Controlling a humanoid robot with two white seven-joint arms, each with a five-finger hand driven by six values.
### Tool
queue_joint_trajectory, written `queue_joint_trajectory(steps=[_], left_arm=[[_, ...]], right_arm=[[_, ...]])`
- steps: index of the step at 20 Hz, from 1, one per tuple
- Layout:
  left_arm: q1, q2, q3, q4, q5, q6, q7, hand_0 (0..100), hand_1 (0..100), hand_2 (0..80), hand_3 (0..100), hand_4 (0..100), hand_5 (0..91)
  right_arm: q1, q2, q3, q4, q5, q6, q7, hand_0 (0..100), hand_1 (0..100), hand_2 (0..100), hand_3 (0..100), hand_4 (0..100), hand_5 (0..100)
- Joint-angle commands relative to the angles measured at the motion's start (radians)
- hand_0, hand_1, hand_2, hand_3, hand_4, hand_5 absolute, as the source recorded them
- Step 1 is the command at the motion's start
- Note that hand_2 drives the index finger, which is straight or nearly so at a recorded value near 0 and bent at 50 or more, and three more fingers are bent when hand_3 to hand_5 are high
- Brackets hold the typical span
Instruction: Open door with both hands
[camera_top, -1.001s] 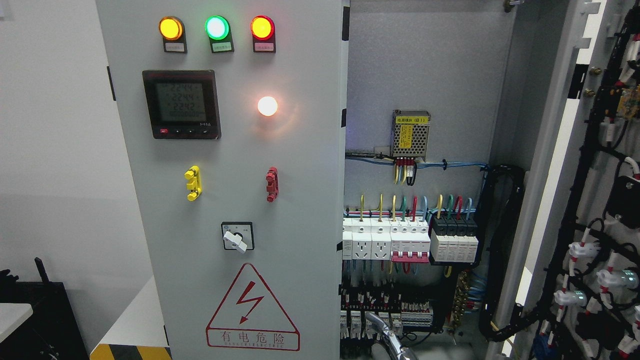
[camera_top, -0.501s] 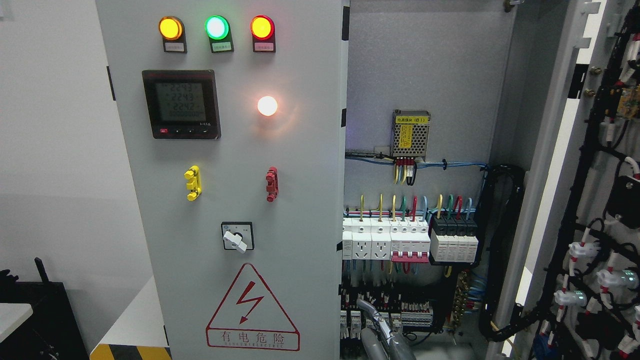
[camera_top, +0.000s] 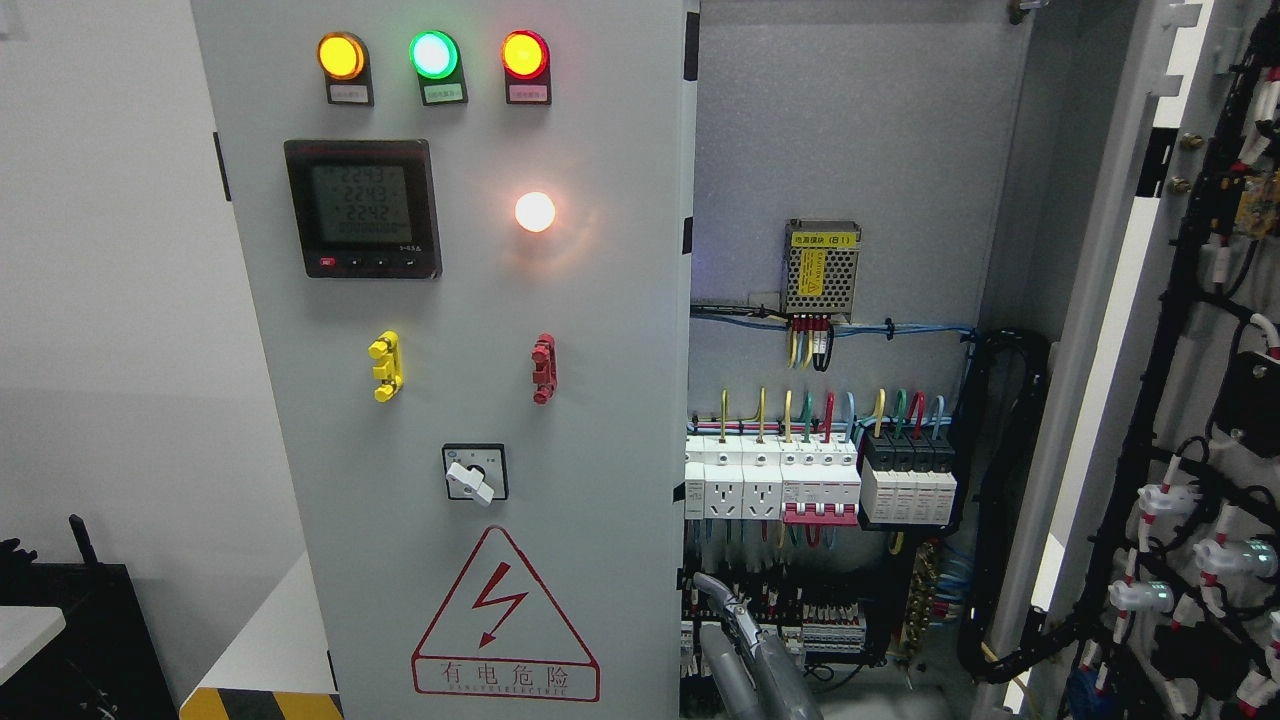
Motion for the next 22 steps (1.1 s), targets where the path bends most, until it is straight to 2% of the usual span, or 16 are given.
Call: queue_joint_trajectory(steps=[1, 9, 17, 22], left_arm=[[0.000, -0.026, 0.000, 0.000, 0.000, -0.001, 0.001, 12, 39, 0.0, 0, 0, 0.0], [0.000, -0.026, 0.000, 0.000, 0.000, -0.001, 0.001, 12, 39, 0.0, 0, 0, 0.0], [0.000, -0.026, 0.000, 0.000, 0.000, -0.001, 0.001, 12, 39, 0.0, 0, 0, 0.0], [0.000, -0.026, 0.000, 0.000, 0.000, -0.001, 0.001, 12, 39, 0.0, 0, 0, 0.0]], right_arm=[[-0.033, 0.016, -0.006, 0.101, 0.000, 0.000, -0.001, 50, 0, 0, 0, 0, 0], [-0.084, 0.018, -0.036, 0.147, -0.008, 0.000, -0.001, 50, 0, 0, 0, 0, 0], [-0.104, 0.018, -0.042, 0.165, -0.014, 0.002, -0.001, 50, 0, 0, 0, 0, 0], [-0.113, 0.018, -0.042, 0.167, -0.017, 0.029, 0.001, 50, 0, 0, 0, 0, 0]])
